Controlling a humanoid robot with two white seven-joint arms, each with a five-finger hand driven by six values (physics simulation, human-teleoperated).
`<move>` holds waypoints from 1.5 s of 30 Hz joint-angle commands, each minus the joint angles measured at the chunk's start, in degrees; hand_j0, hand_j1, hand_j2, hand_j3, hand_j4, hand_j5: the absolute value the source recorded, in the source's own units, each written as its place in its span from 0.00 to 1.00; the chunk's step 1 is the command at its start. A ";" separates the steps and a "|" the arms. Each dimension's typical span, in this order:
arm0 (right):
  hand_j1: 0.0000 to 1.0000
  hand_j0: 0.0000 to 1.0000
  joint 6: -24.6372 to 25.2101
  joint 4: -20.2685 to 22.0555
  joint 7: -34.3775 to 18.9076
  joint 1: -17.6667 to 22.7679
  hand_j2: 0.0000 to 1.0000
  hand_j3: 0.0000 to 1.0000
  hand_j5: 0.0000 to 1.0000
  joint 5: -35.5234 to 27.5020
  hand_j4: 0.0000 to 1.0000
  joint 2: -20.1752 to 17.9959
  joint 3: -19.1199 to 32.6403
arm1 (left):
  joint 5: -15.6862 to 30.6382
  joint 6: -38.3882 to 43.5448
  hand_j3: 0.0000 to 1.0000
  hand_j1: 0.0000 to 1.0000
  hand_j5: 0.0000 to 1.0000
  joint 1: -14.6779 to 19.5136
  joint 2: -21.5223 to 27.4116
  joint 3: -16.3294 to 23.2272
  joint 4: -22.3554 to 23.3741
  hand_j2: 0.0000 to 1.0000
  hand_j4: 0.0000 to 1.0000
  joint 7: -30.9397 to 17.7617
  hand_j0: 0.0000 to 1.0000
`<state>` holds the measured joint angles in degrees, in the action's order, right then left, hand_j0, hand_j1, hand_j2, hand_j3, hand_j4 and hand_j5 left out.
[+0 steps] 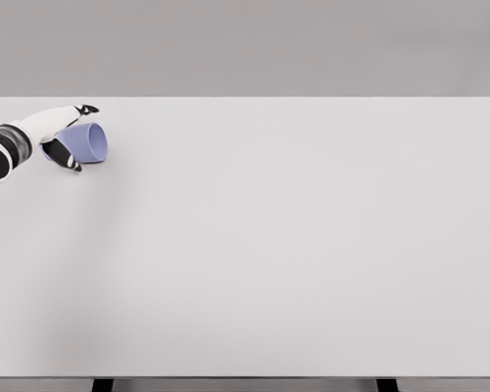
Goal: Flip the cup with left arm and place it on the table
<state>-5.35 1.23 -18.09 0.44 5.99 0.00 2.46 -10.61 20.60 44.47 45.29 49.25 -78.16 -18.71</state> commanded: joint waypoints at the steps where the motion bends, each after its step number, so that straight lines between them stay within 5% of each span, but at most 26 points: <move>1: 1.00 1.00 -0.01 0.00 -0.02 0.00 1.00 1.00 1.00 -0.01 1.00 0.00 0.01 | -0.20 -0.12 1.00 1.00 1.00 0.00 -0.37 -0.03 1.26 1.00 1.00 0.08 1.00; 45: 1.00 1.00 -0.01 0.00 -0.02 0.00 1.00 1.00 1.00 -0.01 1.00 0.00 0.01 | -2.57 -0.21 1.00 1.00 1.00 1.67 -4.86 1.64 8.03 1.00 1.00 1.84 1.00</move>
<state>-5.35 1.23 -18.09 0.44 5.99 0.00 2.46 -13.02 20.46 46.14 40.48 50.58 -70.33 -17.67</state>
